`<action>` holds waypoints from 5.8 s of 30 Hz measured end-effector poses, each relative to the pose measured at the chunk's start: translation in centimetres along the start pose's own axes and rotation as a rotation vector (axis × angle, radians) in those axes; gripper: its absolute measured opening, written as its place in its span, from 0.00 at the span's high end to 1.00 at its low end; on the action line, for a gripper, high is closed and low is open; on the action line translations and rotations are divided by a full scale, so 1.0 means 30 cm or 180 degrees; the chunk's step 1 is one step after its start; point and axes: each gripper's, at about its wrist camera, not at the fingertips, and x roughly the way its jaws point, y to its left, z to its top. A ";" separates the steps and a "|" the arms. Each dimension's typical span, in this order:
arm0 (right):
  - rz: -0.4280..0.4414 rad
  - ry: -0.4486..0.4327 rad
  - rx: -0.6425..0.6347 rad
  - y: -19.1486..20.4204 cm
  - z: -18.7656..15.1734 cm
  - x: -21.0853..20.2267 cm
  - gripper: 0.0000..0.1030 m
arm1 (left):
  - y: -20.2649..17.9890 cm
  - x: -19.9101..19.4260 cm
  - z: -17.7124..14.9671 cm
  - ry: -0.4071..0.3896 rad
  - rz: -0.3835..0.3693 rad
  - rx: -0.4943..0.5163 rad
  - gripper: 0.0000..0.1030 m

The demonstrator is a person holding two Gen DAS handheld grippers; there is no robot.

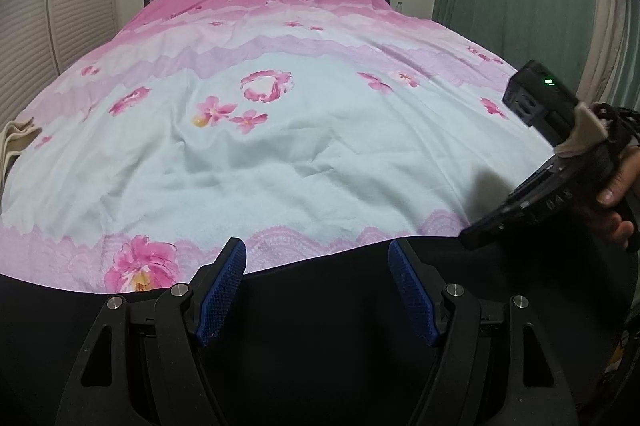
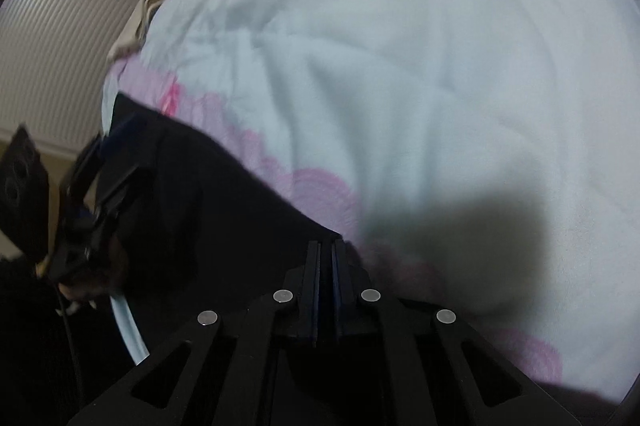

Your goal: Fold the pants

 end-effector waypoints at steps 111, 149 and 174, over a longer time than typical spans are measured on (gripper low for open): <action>-0.1961 -0.1466 -0.0687 0.900 -0.650 0.130 0.65 | 0.361 -0.556 -0.531 0.0300 -0.0019 0.0366 0.76; -0.0733 -0.1476 -0.1913 1.457 0.037 0.374 0.47 | 1.125 -0.704 -0.660 0.0465 0.0287 -0.2412 0.42; 0.0467 0.0885 -0.2483 1.495 0.803 0.952 0.45 | 1.209 -0.566 -0.736 0.0364 0.0317 -0.3407 0.53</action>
